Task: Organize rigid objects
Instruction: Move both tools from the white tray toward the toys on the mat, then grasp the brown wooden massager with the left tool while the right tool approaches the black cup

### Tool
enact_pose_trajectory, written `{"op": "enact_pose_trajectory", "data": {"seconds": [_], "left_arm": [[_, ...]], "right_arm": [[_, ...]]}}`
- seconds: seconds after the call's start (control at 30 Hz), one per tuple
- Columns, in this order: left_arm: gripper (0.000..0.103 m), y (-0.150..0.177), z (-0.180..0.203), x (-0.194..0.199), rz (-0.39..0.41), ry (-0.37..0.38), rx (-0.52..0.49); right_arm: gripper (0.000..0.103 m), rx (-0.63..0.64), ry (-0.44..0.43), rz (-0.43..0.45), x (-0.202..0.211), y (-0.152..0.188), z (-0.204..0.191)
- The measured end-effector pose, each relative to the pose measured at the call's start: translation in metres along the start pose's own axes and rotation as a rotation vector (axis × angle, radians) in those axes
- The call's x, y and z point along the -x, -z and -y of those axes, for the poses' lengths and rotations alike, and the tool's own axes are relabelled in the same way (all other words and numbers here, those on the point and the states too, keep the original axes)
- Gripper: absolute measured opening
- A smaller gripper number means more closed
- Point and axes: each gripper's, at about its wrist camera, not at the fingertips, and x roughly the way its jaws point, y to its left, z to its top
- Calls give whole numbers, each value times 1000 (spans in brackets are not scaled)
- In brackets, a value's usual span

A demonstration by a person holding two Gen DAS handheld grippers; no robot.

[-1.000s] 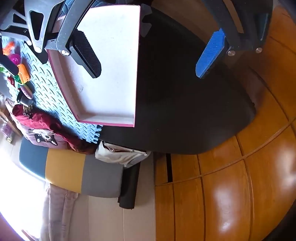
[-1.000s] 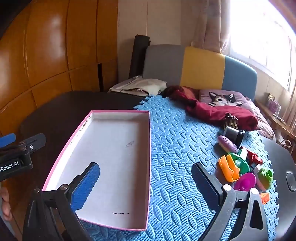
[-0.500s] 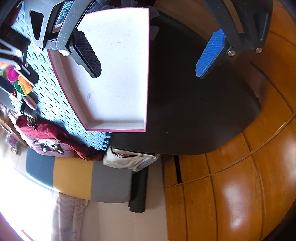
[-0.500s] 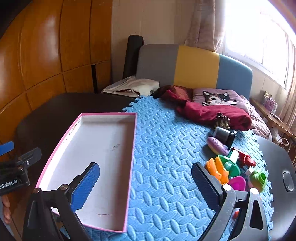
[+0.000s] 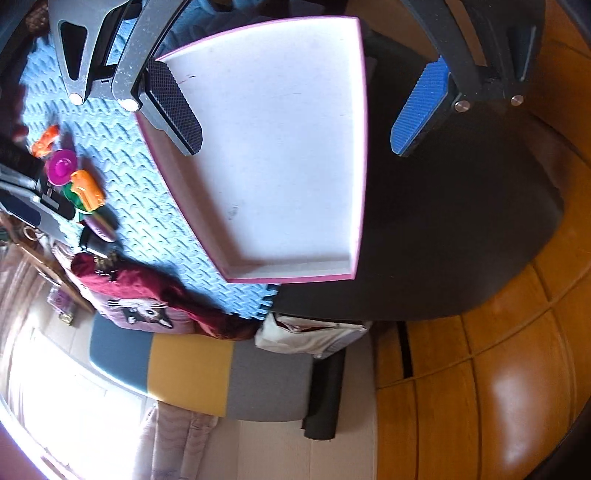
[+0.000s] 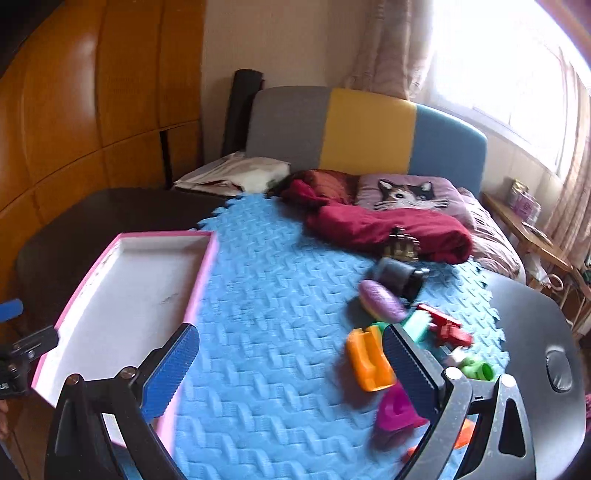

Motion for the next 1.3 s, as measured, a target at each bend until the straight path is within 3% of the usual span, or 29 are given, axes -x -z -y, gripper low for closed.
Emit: {"op": "enact_pose_trajectory", "data": {"seconds": [0.2,0.37,0.47,0.53,0.57,0.7,0.9,1.07,1.3], "left_arm": [[103,-6,17,-2,3,54,-47],[103,-15,34,-8,-25,124,-66],[103,-24,46,-10,-30,168,-73],[103,-30,55,-13,-33,189,-78],[103,-34,60,-15,-33,205,-81],[103,-50,85,-30,-63,251,-99],[103,-76,136,-55,-111,352,-151],[103,-102,185,-78,-95,352,-231],[103,-133,235,-111,-124,359,-257]], "right_arm": [[101,-93,98,37,5,-19,78],[102,-267,159,65,1,-18,157],[102,-409,145,62,-14,7,195],[102,-510,130,-24,-26,18,214],[102,-554,104,-1,-24,20,222],[102,-622,54,9,-20,23,232],[102,-565,29,-8,-21,16,217],[102,-541,67,-2,-18,14,215],[102,-630,42,-8,-17,19,230]]}}
